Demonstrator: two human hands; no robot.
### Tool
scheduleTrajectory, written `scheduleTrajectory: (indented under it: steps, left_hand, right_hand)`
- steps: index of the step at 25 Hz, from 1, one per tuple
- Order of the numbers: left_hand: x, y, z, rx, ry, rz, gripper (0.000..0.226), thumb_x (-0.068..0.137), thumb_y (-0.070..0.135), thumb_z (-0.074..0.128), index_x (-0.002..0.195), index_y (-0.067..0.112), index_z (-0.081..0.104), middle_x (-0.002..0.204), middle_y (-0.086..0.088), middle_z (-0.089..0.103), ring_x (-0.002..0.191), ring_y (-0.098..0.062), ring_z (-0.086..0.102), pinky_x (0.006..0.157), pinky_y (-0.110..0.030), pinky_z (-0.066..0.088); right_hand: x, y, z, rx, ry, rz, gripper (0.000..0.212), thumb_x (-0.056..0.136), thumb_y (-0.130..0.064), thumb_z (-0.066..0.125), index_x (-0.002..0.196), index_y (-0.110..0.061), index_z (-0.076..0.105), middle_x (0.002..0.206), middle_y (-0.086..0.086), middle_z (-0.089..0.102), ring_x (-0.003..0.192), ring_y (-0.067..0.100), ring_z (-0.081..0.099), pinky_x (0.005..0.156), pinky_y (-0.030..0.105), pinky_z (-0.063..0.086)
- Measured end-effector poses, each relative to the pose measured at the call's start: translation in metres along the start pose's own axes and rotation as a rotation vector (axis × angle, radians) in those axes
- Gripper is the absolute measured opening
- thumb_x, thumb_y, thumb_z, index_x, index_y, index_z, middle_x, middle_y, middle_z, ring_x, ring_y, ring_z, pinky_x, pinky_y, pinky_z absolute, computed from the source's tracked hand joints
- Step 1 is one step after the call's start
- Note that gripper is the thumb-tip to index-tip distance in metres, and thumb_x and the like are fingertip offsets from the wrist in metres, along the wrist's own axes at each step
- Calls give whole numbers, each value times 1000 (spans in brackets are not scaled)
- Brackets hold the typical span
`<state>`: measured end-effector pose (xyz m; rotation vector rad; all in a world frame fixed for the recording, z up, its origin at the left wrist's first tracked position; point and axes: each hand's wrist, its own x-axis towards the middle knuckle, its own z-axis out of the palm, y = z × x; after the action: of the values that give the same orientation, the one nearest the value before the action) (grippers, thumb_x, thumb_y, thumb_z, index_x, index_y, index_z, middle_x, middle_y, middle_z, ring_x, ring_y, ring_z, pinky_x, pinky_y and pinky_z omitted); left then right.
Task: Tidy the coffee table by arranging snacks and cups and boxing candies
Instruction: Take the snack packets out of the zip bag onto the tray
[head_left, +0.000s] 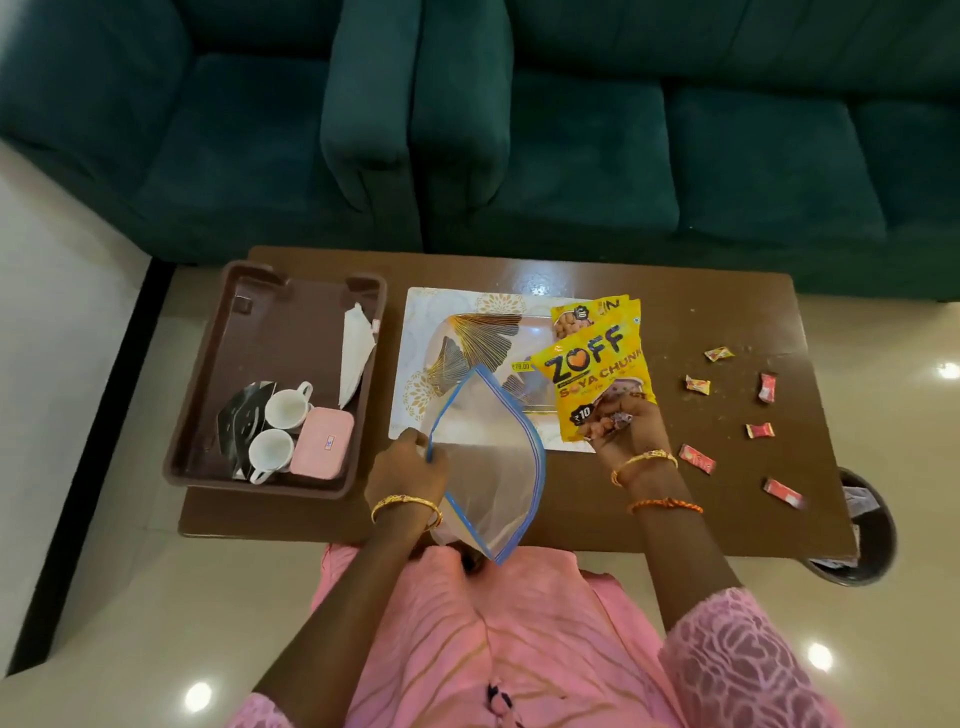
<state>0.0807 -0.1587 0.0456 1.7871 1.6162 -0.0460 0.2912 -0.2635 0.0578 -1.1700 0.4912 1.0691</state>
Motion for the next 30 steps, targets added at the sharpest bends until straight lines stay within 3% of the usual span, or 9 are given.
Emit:
scheduleTrajectory:
  steps: [3,5,8,12,16,20,23,27,30]
  left_hand:
    - [0,13,7,-19,39,-73,23,87,28,45,91,13,62,83,-16,69,85,-38,62,66,-33,45]
    - [5,26,13,-235,-22,-236,30,92,26,38,93,5,59,66,-14,66,76,-37,67,70,-38,53]
    - [15,50,22,-705,-125,-515,25,96,22,32,104,2,44,79,-20,63,43,-32,64,45,-37,56]
    - [22,66,33,-883,-77,-628,32,95,12,32,120,2,48,111,-19,59,82,-37,64,67,-48,58]
    - [11,77,38,-768,144,-592,35,96,12,33,120,-8,50,126,-28,55,112,-42,53,89,-41,42]
    - [3,82,35,-793,391,-592,33,95,10,35,114,-9,54,123,-33,55,111,-44,51,86,-40,37]
    - [-1,85,36,-919,460,-664,34,94,9,34,117,-5,54,123,-30,56,109,-42,53,80,-34,38]
    - [1,80,38,-867,549,-606,30,94,9,35,107,-4,59,117,-31,58,104,-43,55,81,-39,39]
    - [0,76,41,-777,574,-540,29,94,8,36,102,-4,61,111,-33,61,100,-45,55,74,-36,32]
  right_hand:
    - [10,-2,2,72,-33,-4,32,85,8,30,66,1,55,47,9,57,32,7,45,40,13,36]
    - [11,1,6,104,-70,21,39,86,9,29,63,-1,59,51,10,58,34,7,47,35,11,35]
    - [1,17,13,53,-167,60,54,86,6,29,53,-3,71,50,9,64,38,8,52,35,11,35]
    - [-16,46,20,76,-171,93,51,86,10,31,54,-1,70,51,9,66,36,10,53,33,14,37]
    - [-12,44,17,-95,-166,122,20,84,15,39,89,6,56,62,15,58,44,18,54,34,18,42]
    - [-9,34,6,-443,-276,-10,42,72,24,48,92,-8,65,76,7,73,71,25,70,58,35,59]
    - [-8,35,4,-509,-328,-53,48,73,26,51,91,-15,67,87,9,70,86,31,65,79,46,55]
    - [-11,29,0,-611,-428,22,45,73,21,59,109,-6,63,94,12,69,86,28,66,71,36,59]
    - [-7,4,2,-744,-468,98,27,81,-2,65,102,-18,62,95,7,68,78,19,69,61,27,57]
